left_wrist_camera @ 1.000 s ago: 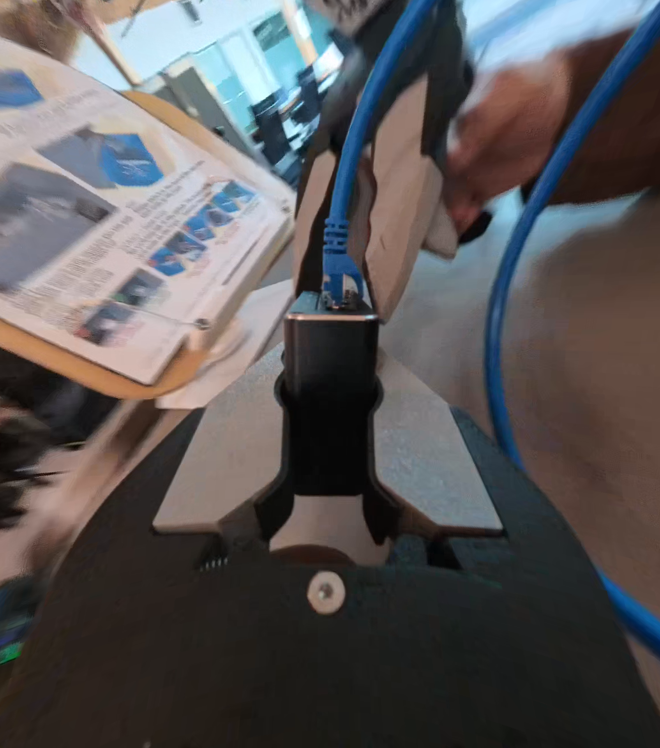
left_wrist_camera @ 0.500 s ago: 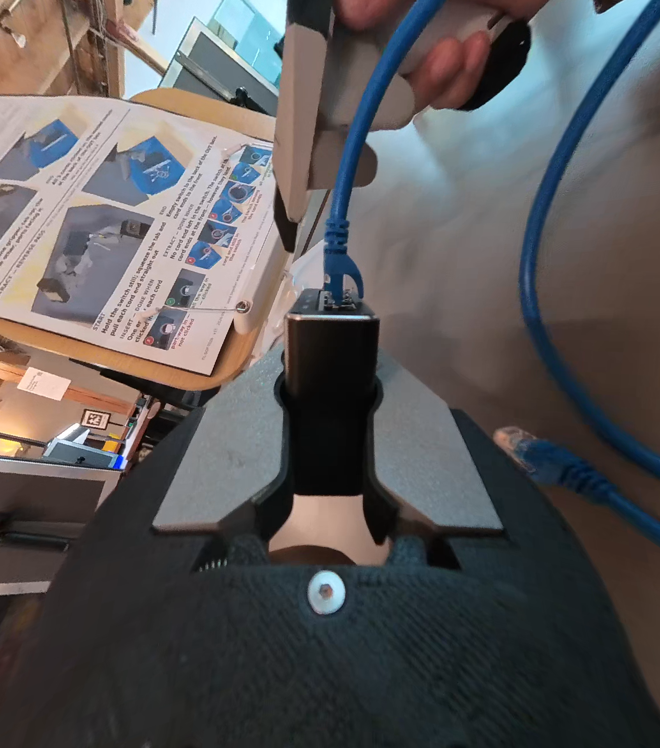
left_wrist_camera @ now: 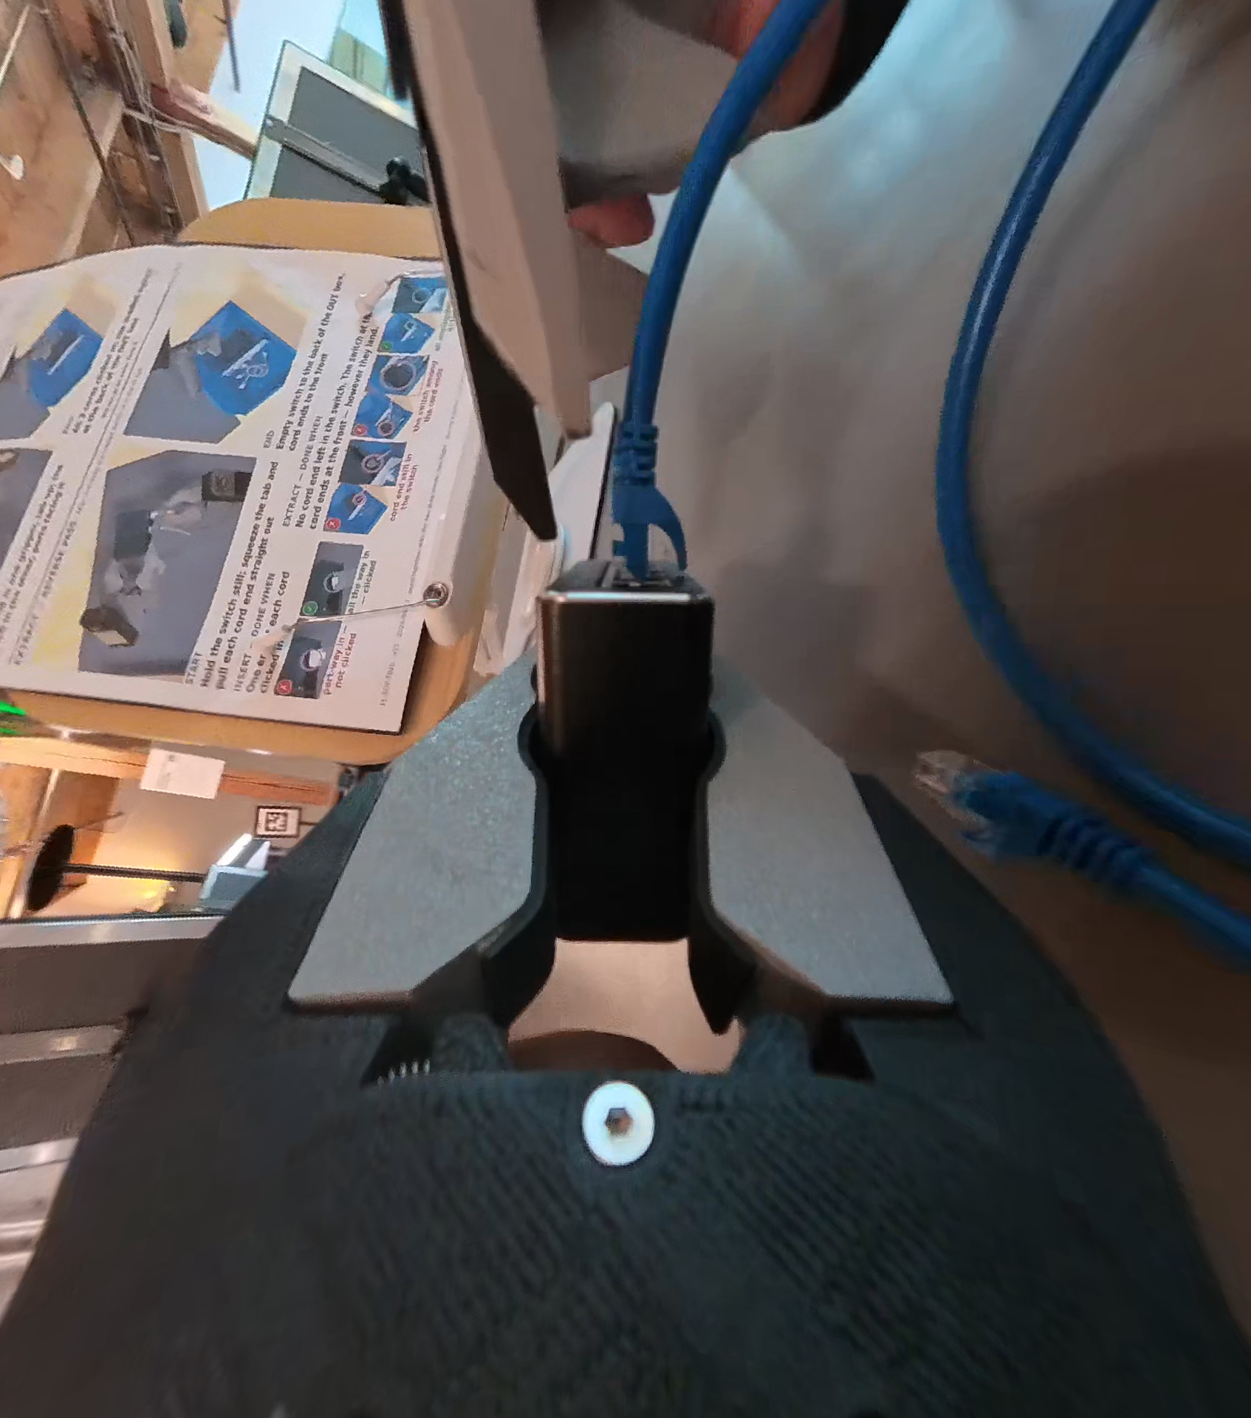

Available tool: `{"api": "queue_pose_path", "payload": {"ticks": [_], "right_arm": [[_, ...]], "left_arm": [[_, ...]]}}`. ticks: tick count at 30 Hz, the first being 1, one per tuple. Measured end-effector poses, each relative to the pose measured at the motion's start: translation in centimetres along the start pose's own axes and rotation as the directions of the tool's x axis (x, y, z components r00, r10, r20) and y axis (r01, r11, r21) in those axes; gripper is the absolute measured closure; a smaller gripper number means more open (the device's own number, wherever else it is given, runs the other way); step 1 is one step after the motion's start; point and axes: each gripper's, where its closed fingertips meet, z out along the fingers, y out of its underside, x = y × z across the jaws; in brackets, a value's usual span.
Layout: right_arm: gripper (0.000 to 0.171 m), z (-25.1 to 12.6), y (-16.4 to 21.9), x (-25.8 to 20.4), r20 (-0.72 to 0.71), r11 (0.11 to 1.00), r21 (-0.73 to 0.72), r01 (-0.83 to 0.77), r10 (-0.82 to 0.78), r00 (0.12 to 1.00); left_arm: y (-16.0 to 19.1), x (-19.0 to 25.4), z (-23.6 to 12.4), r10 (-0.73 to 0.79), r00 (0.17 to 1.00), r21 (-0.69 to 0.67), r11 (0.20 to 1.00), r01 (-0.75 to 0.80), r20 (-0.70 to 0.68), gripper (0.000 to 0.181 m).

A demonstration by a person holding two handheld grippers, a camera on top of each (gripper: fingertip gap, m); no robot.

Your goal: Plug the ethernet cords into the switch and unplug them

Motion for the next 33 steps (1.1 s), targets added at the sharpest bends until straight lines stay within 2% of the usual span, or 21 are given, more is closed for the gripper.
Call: {"api": "queue_pose_path", "payload": {"ticks": [4,7,12,15,19,24,26,28,30,31,33], "right_arm": [[0.108,0.2,0.5,0.4,-0.009,1.0,-0.022,-0.014,0.013,1.0],[0.114,0.1,0.7,1.5,-0.076,0.999,-0.032,-0.014,0.011,0.997],[0.119,-0.6,0.5,2.9,-0.128,0.998,0.004,-0.056,0.056,0.99],[0.12,-1.2,0.2,3.6,-0.15,0.996,0.034,-0.085,0.089,0.985],[0.121,-1.7,-0.2,4.1,-0.156,0.991,0.077,-0.111,0.122,0.98],[0.123,-1.7,-0.1,4.9,-0.182,0.987,0.103,-0.122,0.139,0.973],[0.124,-1.7,0.0,5.3,-0.197,0.985,0.111,-0.128,0.148,0.969],[0.124,-1.5,0.3,5.6,-0.203,0.984,0.115,-0.135,0.157,0.966],[0.124,-1.3,0.5,5.9,-0.206,0.983,0.112,-0.143,0.164,0.965],[0.124,-1.3,0.6,5.9,-0.206,0.983,0.112,-0.146,0.167,0.964],[0.124,-1.2,0.6,5.9,-0.205,0.983,0.113,-0.147,0.168,0.964]], "left_arm": [[-1.3,1.8,-0.2,-0.022,0.995,0.066,0.997,0.029,-0.099,0.146],[-2.1,3.1,-0.4,-0.081,0.978,0.093,0.991,0.1,-0.193,0.131],[-3.5,3.7,-1.4,-0.17,0.94,0.144,0.965,0.219,-0.296,0.122],[-4.9,3.8,-2.5,-0.262,0.882,0.175,0.92,0.351,-0.392,0.112],[-7.3,1.1,-4.0,-0.359,0.847,0.276,0.832,0.481,-0.392,0.116],[-9.5,-3.1,-6.2,-0.533,0.795,0.38,0.699,0.606,-0.288,0.127],[-8.6,-4.6,-6.5,-0.634,0.752,0.313,0.687,0.655,-0.182,0.131],[-6.1,-5.5,-7.0,-0.74,0.669,0.135,0.658,0.741,-0.069,0.139],[-5.5,-5.4,-9.2,-0.797,0.593,0.002,0.596,0.803,-0.115,0.132],[-5.4,-5.7,-10.6,-0.808,0.572,-0.027,0.58,0.814,-0.14,0.13],[-2.9,-7.8,-13.5,-0.803,0.594,-0.092,0.596,0.798,-0.043,0.13]]}}
